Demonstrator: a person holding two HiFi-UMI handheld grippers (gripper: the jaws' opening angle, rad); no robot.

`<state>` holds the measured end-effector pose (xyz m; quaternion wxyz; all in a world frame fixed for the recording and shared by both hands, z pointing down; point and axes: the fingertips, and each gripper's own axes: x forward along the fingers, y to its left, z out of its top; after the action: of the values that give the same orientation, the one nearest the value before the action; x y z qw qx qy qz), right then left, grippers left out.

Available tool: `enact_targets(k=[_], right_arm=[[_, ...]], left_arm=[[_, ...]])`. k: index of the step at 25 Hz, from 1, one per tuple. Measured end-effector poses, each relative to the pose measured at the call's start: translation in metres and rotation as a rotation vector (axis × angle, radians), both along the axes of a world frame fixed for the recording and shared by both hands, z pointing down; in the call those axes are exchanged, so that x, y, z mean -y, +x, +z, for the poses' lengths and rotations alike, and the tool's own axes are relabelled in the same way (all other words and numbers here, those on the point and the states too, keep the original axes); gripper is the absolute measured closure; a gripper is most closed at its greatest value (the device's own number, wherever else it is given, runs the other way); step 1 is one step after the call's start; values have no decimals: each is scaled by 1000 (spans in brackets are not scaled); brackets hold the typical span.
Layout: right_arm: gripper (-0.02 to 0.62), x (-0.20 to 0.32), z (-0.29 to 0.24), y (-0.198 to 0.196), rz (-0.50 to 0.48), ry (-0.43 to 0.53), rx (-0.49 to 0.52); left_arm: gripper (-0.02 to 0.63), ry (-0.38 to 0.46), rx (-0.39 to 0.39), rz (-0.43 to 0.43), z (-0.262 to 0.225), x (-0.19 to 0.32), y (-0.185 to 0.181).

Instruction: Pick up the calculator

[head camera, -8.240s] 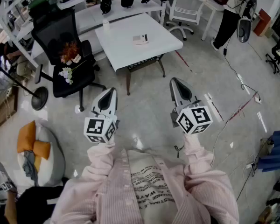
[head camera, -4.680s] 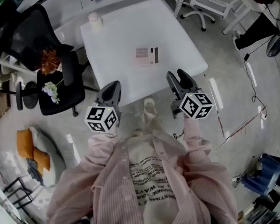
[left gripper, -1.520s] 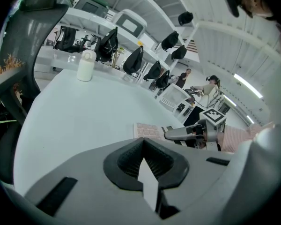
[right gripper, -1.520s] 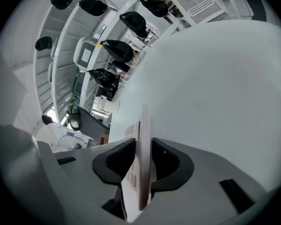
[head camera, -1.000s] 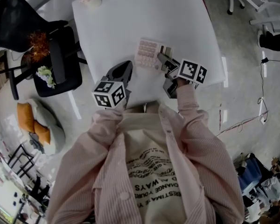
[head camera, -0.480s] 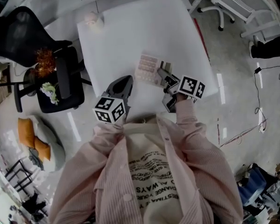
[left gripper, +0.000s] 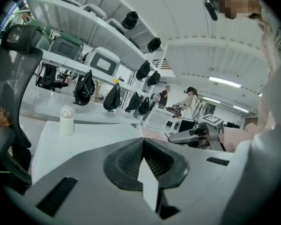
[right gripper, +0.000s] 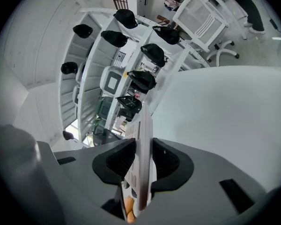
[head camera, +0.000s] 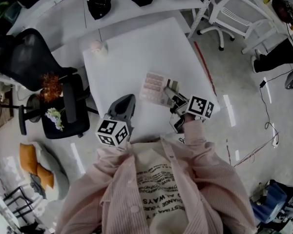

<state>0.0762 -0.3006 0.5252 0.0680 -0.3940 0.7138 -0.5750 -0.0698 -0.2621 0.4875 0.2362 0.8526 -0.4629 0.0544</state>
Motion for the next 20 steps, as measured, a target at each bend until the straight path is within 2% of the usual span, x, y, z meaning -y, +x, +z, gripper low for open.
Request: enact_targets(k=[8, 13, 20], right_arm=[[486, 2, -50, 12, 39, 90, 48], [486, 4, -84, 20, 50, 166, 5], [486, 8, -119, 24, 78, 220, 54]], left_arm=[[604, 103, 24, -13, -39, 2, -1], [604, 170, 46, -40, -65, 5, -11], [604, 247, 56, -56, -95, 9, -20]])
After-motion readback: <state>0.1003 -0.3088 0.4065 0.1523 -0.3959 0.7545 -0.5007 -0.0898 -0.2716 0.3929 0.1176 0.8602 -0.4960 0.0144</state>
